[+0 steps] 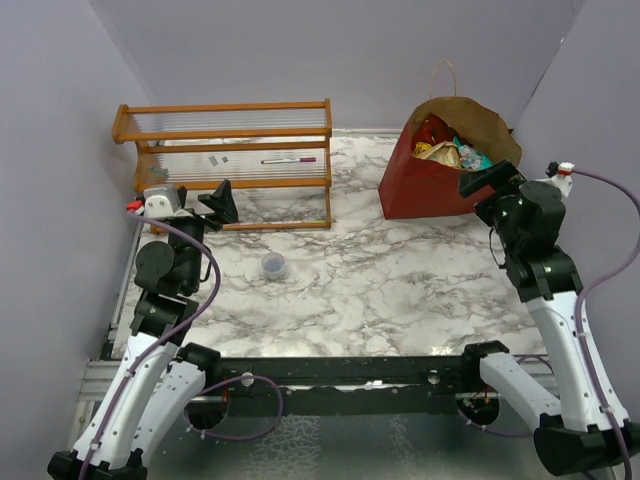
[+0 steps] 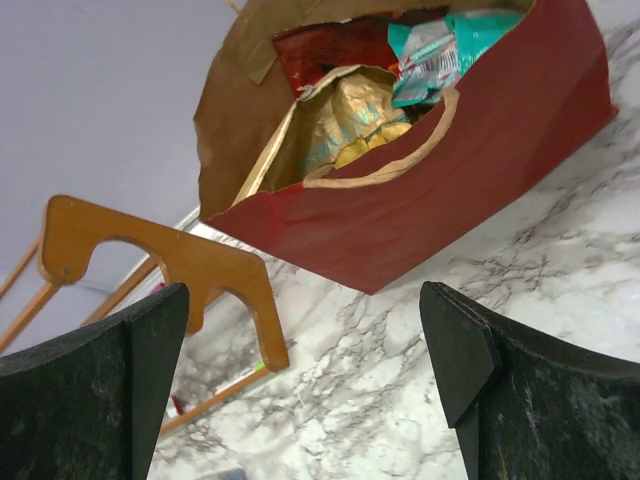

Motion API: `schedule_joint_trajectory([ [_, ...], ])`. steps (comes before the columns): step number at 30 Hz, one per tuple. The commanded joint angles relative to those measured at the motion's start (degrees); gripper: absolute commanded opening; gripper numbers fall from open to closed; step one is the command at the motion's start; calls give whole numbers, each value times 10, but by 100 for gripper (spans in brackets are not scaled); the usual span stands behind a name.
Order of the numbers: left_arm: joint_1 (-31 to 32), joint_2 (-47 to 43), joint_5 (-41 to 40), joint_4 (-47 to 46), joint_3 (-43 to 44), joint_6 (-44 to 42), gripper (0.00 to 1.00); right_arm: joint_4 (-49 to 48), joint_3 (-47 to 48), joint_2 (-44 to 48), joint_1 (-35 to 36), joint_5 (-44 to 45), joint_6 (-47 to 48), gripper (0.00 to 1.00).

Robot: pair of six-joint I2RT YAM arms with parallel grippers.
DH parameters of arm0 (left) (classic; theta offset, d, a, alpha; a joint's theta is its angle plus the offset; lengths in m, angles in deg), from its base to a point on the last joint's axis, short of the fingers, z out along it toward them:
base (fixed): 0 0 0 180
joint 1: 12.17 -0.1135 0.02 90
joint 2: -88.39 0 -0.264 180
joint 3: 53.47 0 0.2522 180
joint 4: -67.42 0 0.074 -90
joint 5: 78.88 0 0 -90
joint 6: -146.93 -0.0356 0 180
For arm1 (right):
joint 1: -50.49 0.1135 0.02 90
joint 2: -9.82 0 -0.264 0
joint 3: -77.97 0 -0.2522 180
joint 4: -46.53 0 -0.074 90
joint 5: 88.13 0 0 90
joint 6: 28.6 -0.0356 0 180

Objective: Take the snacks out of the paper bag

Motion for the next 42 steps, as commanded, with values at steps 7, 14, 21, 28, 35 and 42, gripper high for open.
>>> schedule_joint_trajectory([
  [7,-10,9,26,-31,-4,16,98,-142,-44,-86,-5,124,-192,91],
  [14,-10,17,24,-29,-3,16,97,-150,-11,-149,-5,146,-244,71],
  [21,-12,25,16,-25,-3,15,96,-135,11,-195,-5,146,-308,35],
  [28,-11,38,21,-25,-2,16,94,-114,-5,-160,-5,174,-276,1],
  [35,-12,48,26,-22,-1,16,93,-75,-40,-72,-5,172,-131,1],
  [42,-11,57,50,-18,3,26,93,17,-83,90,-5,129,56,1],
])
